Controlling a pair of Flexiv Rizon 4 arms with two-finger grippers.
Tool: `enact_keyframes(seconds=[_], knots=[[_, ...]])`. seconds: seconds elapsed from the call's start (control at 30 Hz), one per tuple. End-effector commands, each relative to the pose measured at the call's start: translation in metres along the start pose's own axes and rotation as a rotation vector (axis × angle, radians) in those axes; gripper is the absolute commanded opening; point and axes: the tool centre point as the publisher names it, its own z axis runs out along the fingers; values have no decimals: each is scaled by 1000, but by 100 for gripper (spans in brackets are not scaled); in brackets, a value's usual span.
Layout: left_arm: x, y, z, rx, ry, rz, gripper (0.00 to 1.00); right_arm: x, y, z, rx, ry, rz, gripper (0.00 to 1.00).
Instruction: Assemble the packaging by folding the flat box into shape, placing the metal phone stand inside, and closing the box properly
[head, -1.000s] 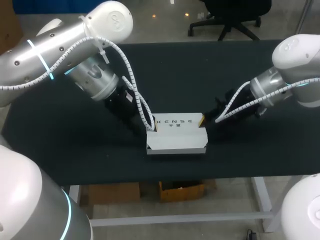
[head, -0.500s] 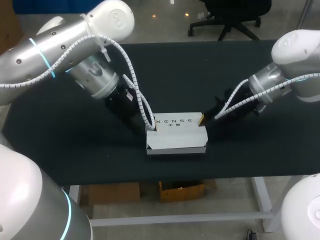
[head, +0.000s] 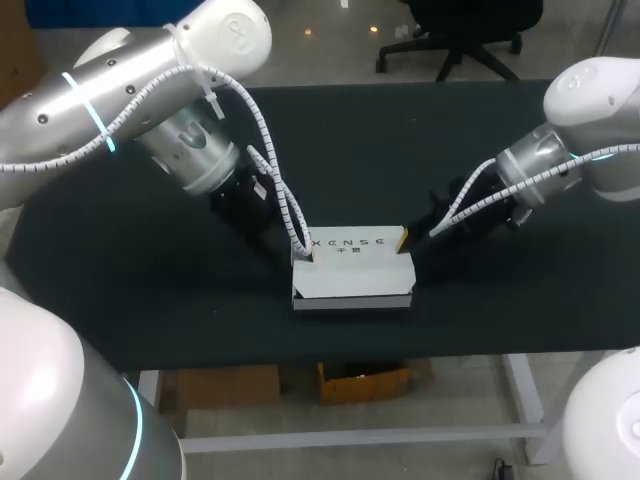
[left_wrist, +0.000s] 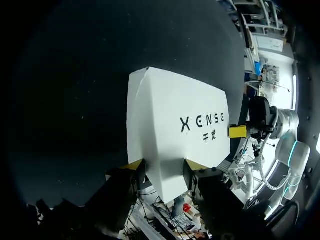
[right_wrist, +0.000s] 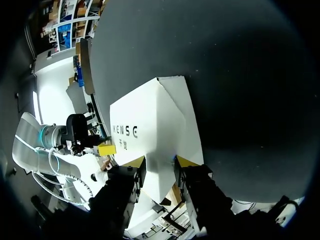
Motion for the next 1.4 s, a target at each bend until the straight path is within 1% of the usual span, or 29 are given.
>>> enact_keyframes(seconds=[0.03,0.47,0.87,1.4], knots=[[5,-4,3,-15,2,-2,49,2,2,2,17,4,3,35],[5,-3,4,-37,9,-17,48,-1,3,2,44,16,15,35],[8,-4,3,-53,5,-24,48,1,4,-4,63,18,20,35],[8,-5,0,-59,9,-27,48,5,6,-4,81,18,23,35]])
